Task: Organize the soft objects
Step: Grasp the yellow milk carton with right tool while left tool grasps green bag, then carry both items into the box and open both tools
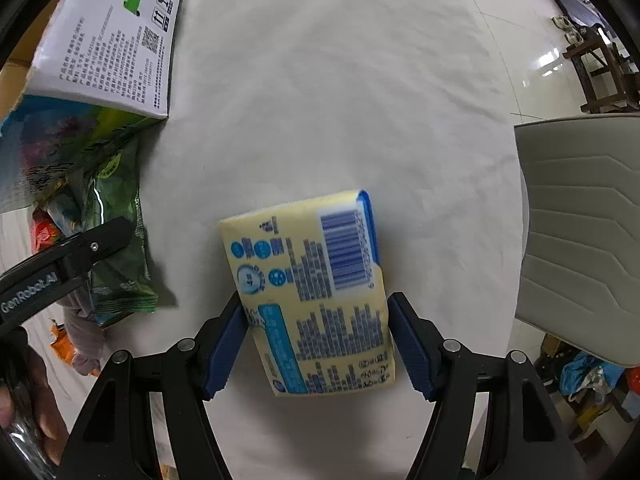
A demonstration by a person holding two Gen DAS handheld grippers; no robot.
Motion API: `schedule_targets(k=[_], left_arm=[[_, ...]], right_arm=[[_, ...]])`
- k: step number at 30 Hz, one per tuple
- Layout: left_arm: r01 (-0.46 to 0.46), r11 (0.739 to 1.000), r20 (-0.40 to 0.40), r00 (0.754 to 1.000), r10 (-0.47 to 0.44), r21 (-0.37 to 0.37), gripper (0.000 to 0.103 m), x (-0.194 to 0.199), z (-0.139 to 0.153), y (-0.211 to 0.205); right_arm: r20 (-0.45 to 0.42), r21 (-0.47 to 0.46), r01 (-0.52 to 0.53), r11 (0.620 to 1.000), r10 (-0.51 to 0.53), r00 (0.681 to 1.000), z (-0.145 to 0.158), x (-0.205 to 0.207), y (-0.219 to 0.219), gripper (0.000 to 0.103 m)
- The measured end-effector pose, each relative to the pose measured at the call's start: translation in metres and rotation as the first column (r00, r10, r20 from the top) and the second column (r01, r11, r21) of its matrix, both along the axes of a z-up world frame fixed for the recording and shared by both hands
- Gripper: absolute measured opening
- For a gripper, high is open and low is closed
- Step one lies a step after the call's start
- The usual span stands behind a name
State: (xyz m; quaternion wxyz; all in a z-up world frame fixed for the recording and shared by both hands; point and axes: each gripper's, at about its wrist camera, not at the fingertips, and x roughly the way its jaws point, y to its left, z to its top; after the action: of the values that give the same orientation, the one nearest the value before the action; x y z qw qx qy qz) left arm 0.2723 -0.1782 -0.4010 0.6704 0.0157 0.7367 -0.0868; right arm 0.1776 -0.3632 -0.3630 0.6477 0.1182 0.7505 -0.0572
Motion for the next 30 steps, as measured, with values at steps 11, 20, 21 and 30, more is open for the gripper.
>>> schedule_targets(k=[11, 20, 21, 30], left_arm=[[0.046, 0.997, 0.079, 0.996, -0.051, 0.066, 0.032, -0.044, 0.022, -0.014], [0.021, 1.000, 0.261, 0.965, -0.021, 0.003, 0.032, -0.065, 0.120, -0.013], [0.014, 1.000, 0.281, 0.960, -0.010, -0.013, 0.032, -0.065, 0.134, -0.010], [0.016, 0.995, 0.421, 0.907, 0.025, -0.094, 0.032, -0.024, 0.244, 0.033]], right_arm=[[0.007, -0.018, 0.007, 1.000, -0.007, 1.000, 0.001, -0.022, -0.001, 0.068], [0.130, 0.035, -0.050, 0.998, 0.045, 0.991, 0.058, -0.029, -0.007, 0.067], [0.149, 0.039, -0.057, 0.998, 0.051, 0.987, 0.063, -0.030, -0.012, 0.067], [0.353, 0.097, -0.131, 0.987, 0.089, 0.932, 0.165, 0.001, 0.004, 0.067]])
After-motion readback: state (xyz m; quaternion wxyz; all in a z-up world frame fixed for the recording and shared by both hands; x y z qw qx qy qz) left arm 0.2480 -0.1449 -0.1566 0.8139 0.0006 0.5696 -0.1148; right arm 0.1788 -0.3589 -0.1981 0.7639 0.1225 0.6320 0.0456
